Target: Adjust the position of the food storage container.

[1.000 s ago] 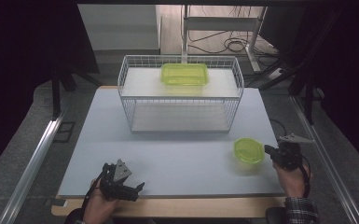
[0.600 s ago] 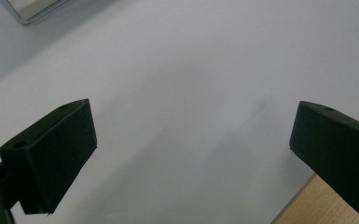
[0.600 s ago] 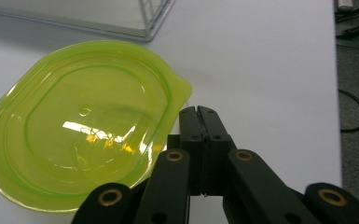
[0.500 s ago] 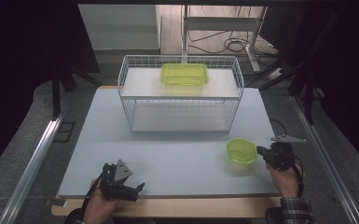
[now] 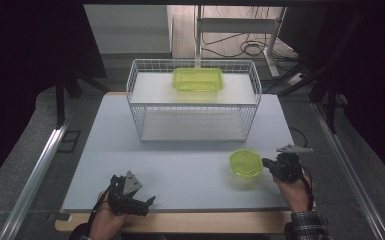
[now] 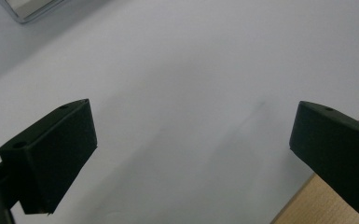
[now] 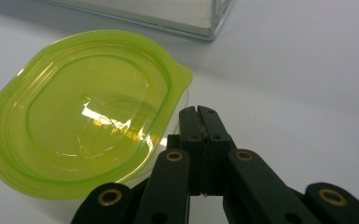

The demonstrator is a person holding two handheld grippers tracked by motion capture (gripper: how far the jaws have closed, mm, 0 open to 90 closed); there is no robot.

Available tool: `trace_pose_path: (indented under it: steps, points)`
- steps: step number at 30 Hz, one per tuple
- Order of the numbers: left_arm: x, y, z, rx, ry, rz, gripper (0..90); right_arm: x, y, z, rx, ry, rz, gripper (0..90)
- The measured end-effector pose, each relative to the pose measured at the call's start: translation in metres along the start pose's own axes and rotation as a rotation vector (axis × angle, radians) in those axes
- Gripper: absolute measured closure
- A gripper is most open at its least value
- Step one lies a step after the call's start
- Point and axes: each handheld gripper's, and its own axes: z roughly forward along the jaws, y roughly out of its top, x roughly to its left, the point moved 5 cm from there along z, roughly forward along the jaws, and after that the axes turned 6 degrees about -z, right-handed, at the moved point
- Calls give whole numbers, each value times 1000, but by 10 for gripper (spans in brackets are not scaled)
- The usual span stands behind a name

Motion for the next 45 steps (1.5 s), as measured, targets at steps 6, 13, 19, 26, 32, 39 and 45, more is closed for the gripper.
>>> trace_pose_path:
  steps: [6, 13, 19, 26, 32, 39, 45]
  points:
    - [0, 0, 0, 4, 0, 3, 3, 13, 5, 8, 3, 30, -17, 890]
    - [0, -1, 0, 5, 0, 2, 3, 27, 12, 18, 6, 54, -44, 890]
    - [0, -1, 0, 5, 3, 5, 3, 41, 19, 28, 11, 81, -78, 889]
    - [0, -1, 0, 6, 4, 6, 3, 54, 27, 39, 18, 113, -102, 889]
    - [0, -1, 0, 7, 4, 5, 3, 64, 32, 47, 21, 138, -125, 889]
    - [0, -2, -1, 7, 5, 5, 3, 74, 37, 54, 27, 156, -146, 889]
    - [-1, -3, -2, 7, 10, 3, 3, 83, 40, 60, 36, 171, -163, 889]
